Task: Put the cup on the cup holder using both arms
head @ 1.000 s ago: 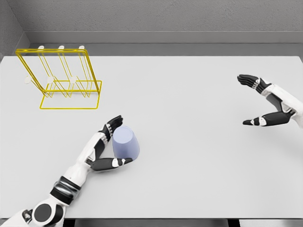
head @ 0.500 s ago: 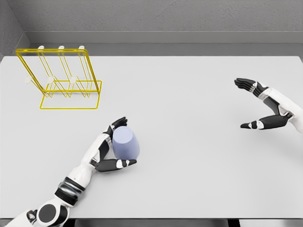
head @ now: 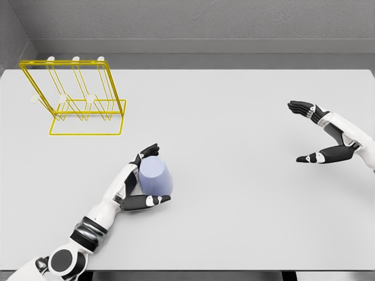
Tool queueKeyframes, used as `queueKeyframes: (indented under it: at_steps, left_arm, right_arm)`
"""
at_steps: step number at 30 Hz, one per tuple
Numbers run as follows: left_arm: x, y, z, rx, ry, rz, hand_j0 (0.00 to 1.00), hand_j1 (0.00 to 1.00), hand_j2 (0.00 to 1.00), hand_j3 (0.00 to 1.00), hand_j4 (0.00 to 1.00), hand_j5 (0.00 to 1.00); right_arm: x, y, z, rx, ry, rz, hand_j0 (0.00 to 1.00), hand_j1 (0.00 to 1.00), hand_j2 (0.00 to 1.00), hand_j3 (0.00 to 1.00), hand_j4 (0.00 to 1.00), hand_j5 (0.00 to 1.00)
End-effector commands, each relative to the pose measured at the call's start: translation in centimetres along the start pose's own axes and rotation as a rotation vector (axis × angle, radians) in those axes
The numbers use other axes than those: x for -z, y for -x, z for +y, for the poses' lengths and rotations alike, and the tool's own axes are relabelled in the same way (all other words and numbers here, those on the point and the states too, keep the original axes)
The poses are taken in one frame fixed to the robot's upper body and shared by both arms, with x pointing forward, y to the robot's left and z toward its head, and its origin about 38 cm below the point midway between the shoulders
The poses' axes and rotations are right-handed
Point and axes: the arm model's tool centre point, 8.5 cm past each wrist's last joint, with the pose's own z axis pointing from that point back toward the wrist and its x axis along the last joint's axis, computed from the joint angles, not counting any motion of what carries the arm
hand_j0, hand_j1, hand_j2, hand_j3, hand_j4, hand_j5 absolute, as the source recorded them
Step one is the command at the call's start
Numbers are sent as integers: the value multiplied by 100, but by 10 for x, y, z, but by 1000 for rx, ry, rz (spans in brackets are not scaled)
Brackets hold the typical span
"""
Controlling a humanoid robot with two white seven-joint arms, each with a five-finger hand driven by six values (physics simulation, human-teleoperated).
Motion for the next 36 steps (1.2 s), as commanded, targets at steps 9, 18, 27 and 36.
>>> queueKeyframes:
  at_steps: [9, 18, 27, 36]
  left_arm:
    - [0, 0, -1, 2, 2, 2, 78, 78, 78, 78, 78, 78]
    - [0, 0, 0, 2, 1, 1, 66, 66, 66, 66, 66, 66]
    - [1, -4, 2, 6, -4, -16, 66, 66, 66, 66, 66, 66]
    - [2, -8, 5, 5, -9, -33, 66, 66, 66, 66, 66, 66]
  right_arm:
    - [-2, 1, -2, 6, 8, 3, 100, 100, 100, 100, 100, 100]
    - [-2, 1, -2, 6, 9, 5, 100, 100, 100, 100, 100, 100]
    - [-2, 2, -3, 6, 11, 8, 100, 100, 100, 100, 100, 100]
    - [-2, 2, -3, 6, 11, 8, 100, 100, 100, 100, 100, 100]
